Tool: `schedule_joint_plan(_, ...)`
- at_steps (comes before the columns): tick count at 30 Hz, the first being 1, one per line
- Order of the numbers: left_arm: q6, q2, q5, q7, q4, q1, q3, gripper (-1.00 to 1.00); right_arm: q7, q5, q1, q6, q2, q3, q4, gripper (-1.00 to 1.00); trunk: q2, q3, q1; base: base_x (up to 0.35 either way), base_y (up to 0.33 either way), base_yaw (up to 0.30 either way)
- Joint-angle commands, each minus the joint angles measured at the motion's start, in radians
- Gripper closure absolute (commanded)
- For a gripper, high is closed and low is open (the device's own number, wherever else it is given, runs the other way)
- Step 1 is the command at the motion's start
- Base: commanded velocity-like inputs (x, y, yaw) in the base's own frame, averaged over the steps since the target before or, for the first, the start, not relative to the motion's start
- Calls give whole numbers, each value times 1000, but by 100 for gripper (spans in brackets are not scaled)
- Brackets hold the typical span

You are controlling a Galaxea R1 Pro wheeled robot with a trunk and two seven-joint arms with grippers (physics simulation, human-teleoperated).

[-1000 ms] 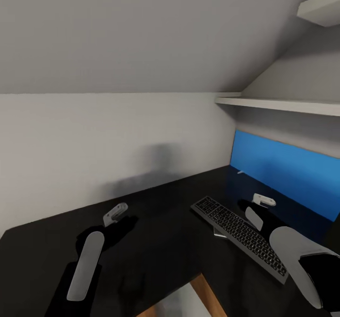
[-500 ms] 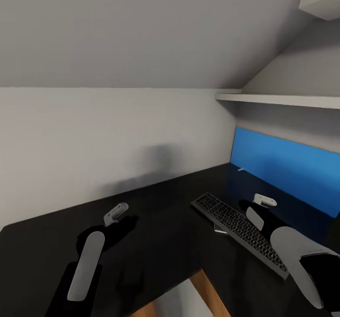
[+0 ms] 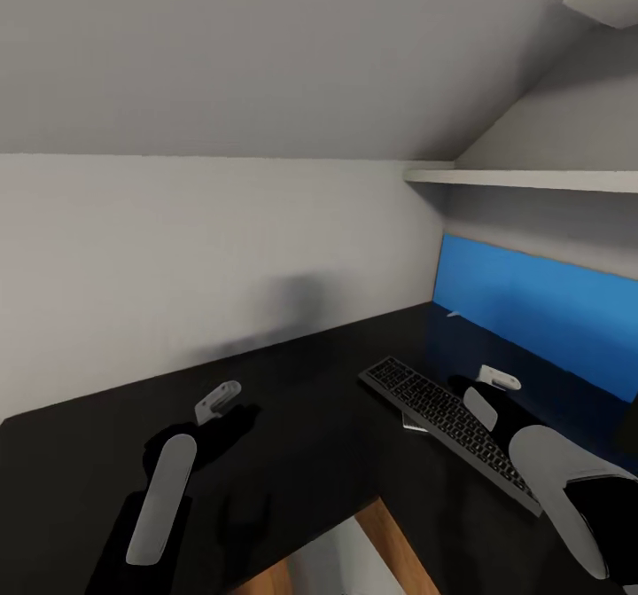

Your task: In the bedroom, organize the workspace by keeping the computer under the desk, ensuring the monitor is on the desk, placing the keyboard on the desk next to the monitor, placing the mouse on the desk next to the keyboard, moving the folder from the swivel chair onto the desk next to the mouse, stacking the notebook on top of the folder with the pen on top of the notebook, and positioning the swivel chair next to the desk.

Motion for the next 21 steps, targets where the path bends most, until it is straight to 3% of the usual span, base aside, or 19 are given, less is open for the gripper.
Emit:
schedule_joint_plan(1,1,0,10,10,-1,-1,0,-100,11,-38,0,8,-10,8,-3,-100,-1,-1,0,0,0,0)
schedule_joint_plan(3,1,0,10,10,-1,-1,0,-100,31,-63,0,8,-19,8,-3,-100,-1,-1,0,0,0,0)
schedule_joint_plan(8,1,0,10,10,-1,-1,0,-100,164,-180,0,37,-70,9,-1,-100,-1,-1,0,0,0,0)
schedule_joint_plan(16,1,0,10,10,-1,-1,0,-100,201,-240,0,44,-88,9,-1,-100,-1,-1,0,0,0,0)
schedule_joint_plan(21,1,0,9,10,-1,-1,0,-100,226,-251,0,45,-93,9,-1,-100,-1,-1,0,0,0,0)
